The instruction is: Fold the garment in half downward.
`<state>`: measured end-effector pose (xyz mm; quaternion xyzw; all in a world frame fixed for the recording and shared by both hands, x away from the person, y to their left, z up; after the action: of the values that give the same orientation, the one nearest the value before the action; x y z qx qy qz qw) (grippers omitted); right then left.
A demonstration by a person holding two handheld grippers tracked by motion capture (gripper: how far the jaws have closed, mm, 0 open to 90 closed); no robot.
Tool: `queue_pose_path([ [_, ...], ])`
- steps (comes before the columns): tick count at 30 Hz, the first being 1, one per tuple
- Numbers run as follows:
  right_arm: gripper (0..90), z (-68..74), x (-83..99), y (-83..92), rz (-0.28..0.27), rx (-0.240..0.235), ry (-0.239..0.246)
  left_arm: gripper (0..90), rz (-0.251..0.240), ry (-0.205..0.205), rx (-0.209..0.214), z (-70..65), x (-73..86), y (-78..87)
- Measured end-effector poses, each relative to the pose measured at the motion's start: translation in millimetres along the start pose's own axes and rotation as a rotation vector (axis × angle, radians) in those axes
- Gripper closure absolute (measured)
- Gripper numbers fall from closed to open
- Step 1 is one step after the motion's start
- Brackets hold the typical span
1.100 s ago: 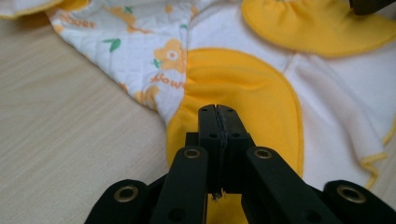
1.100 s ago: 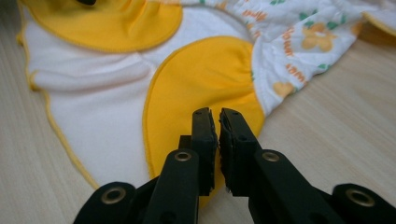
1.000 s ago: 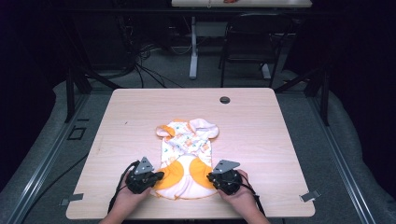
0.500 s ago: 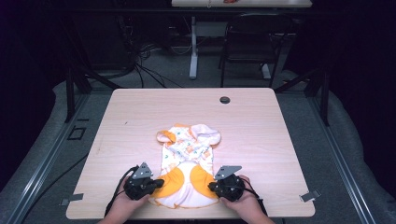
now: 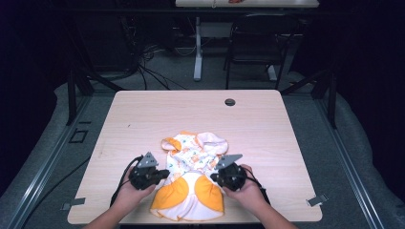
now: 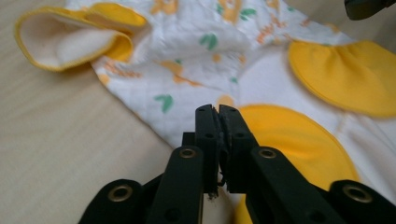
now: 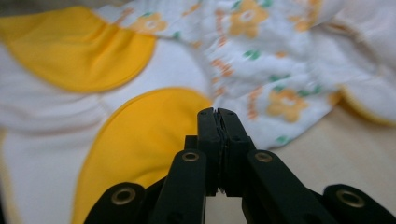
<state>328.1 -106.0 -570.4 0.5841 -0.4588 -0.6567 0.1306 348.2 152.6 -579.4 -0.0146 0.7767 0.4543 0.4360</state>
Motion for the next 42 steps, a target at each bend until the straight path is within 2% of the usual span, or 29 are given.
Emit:
queue_pose_path([
  [3,88.5,-25.7,-14.6,-8.4,0.007,0.036,-0.033,89.4,-0.002,0.003,-0.017,10.8,-17.7,-15.5],
  [5,87.9,-40.0,-21.1,-15.9,0.017,0.049,-0.050,89.6,-0.011,0.026,-0.002,14.2,-26.6,-25.0],
  [6,87.6,-45.7,-23.3,-19.8,0.021,0.052,-0.063,89.5,-0.006,0.021,-0.006,16.1,-30.1,-29.2],
  [9,87.4,-58.2,-25.6,-33.8,0.039,0.059,-0.082,89.5,-0.002,0.064,0.005,22.4,-32.8,-42.4],
  [10,87.4,-59.7,-25.2,-36.8,0.044,0.058,-0.086,89.5,0.014,0.062,0.002,24.7,-31.6,-45.7],
  [12,87.4,-61.7,-22.3,-45.0,0.066,0.049,-0.093,89.5,0.044,0.055,-0.023,27.2,-27.7,-51.8],
  [14,87.4,-61.7,-19.0,-51.0,0.093,0.042,-0.078,89.6,0.043,0.050,-0.019,27.1,-25.2,-53.1],
  [19,87.6,-59.3,-14.8,-55.3,0.106,0.032,-0.065,89.7,0.061,0.036,-0.004,23.1,-20.6,-49.2],
  [24,88.2,-53.8,-11.6,-53.1,0.094,0.012,-0.066,89.8,0.074,0.021,0.016,18.5,-14.1,-44.2],
  [28,88.0,-46.2,-10.6,-49.7,0.114,-0.021,-0.052,89.7,0.090,0.027,0.036,17.2,-10.8,-40.4],
  [29,86.9,-44.8,-10.6,-47.9,0.129,-0.045,-0.052,89.5,0.095,0.025,0.037,17.2,-10.7,-39.7],
  [32,86.1,-47.3,-14.2,-43.9,0.138,-0.037,-0.036,88.1,0.107,0.023,0.034,17.0,-12.1,-37.6],
  [34,85.9,-55.0,-21.2,-38.4,0.130,-0.013,-0.026,87.6,0.112,0.007,0.026,18.6,-18.1,-35.1],
  [37,85.7,-73.6,-35.1,-31.4,0.106,0.023,-0.044,86.5,0.082,0.003,0.021,25.7,-38.0,-30.3],
  [39,84.7,-86.6,-44.1,-29.9,0.090,0.046,-0.057,84.7,0.058,0.003,0.022,30.4,-50.8,-29.1],
  [42,81.2,-103.8,-53.8,-33.3,0.078,0.077,-0.088,79.6,0.024,0.023,-0.007,42.0,-70.7,-32.7],
])
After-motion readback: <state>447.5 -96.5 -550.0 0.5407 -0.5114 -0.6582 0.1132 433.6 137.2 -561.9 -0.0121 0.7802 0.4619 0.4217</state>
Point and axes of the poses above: each handheld gripper's, and its own axes: y roughly backward along the jaws, x roughly out of its underside, z roughly to its left, the point moved 4 cm from there along -y, roughly forward along the jaws, and after that the axes turned 10 degrees about y, right-handed, at the moved point
